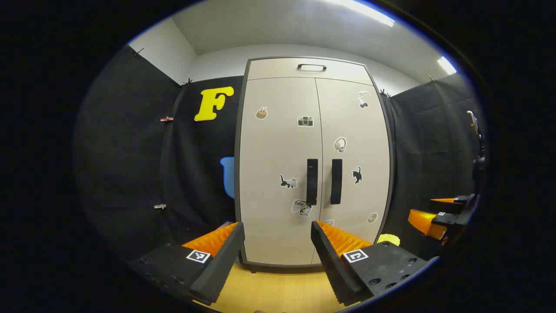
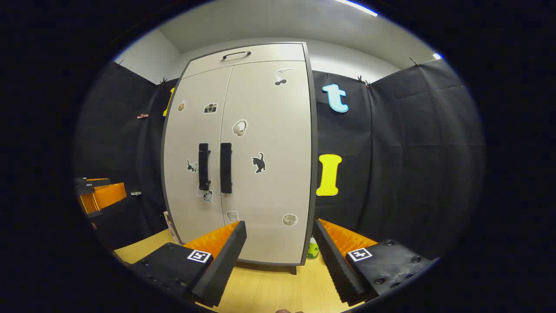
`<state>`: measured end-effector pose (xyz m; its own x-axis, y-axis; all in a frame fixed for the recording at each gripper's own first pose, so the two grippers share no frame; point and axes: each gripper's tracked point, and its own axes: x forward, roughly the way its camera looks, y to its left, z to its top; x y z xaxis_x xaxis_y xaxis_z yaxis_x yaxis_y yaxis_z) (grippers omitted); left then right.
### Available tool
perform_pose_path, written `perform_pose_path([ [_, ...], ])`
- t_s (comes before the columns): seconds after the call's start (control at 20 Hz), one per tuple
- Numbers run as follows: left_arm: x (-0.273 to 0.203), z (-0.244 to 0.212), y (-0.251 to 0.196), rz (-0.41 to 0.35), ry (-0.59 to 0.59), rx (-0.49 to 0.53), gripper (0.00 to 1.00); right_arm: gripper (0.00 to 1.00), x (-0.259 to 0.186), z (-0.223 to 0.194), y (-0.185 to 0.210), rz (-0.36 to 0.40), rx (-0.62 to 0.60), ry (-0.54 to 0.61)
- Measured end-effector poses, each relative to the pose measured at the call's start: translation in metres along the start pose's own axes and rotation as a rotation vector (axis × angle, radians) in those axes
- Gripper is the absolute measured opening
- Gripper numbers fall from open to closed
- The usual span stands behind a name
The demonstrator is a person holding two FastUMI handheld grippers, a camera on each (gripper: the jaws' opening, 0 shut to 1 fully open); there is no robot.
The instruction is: Open the right door of the double-door shoe cabinet with the right hand, and open the left door with the left hand.
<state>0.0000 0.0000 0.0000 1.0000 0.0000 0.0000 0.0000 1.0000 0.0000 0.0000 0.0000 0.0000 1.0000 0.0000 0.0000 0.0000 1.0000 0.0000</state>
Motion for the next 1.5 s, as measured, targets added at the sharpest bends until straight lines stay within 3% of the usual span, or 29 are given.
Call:
perform_pose_path([
  [0.4,0.009,-0.003,0.018,-0.056,-0.001,-0.010,0.95,0.98,-0.006,-0.001,0.004,-0.080,0.013,0.021],
  [1.5,0.014,-0.012,0.015,-0.117,0.009,0.017,0.95,0.98,0.027,0.022,0.044,-0.037,-0.010,0.000],
])
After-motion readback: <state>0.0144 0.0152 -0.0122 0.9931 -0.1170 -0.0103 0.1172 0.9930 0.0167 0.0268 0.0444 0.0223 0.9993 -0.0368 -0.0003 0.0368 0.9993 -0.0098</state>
